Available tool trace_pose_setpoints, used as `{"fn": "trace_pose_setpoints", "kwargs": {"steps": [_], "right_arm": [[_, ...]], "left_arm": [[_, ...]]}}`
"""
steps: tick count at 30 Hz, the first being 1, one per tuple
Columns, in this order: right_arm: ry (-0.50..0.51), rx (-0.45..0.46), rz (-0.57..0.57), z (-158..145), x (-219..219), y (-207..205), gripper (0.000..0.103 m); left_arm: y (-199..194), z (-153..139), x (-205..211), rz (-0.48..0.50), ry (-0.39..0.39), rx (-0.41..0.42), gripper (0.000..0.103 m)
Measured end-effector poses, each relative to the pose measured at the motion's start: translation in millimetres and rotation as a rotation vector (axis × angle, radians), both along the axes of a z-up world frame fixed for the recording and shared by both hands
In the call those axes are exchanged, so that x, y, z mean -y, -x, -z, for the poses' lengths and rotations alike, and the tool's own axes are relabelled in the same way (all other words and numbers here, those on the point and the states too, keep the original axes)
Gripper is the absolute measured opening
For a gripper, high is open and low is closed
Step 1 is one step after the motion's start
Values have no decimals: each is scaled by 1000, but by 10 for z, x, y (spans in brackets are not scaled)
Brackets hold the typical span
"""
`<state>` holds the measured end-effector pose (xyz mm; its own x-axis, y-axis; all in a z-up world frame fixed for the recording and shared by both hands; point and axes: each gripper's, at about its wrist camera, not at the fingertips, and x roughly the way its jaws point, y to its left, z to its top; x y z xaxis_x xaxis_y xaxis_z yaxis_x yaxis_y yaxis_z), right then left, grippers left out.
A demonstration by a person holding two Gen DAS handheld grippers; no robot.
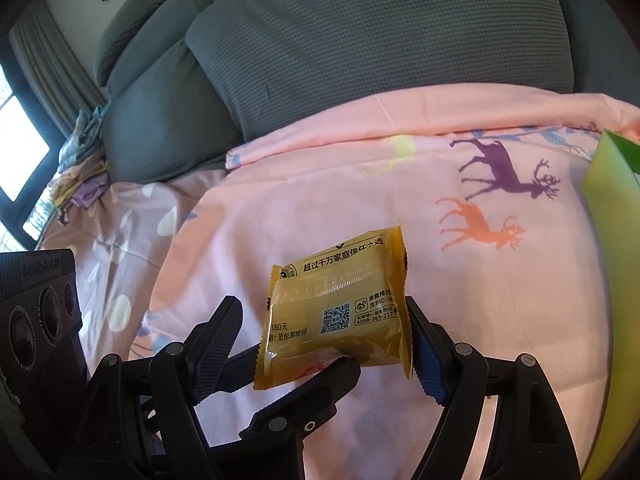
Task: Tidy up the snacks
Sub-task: 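Carry the gold cake packet with the right gripper into the box, release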
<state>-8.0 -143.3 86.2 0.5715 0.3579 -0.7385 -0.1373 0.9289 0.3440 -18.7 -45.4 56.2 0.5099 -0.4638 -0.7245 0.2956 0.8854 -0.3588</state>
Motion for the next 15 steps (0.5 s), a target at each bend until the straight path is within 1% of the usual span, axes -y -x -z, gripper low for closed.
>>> {"fn": "trace_pose_setpoints", "kwargs": {"steps": [4, 15], "right_arm": [[-1, 18, -3, -39, -13, 20, 81], [11, 55, -3, -104, -27, 75, 81]], "left_arm": [[44, -40, -1, -3, -10, 29, 37], [85, -100, 1, -3, -4, 59, 37]]}}
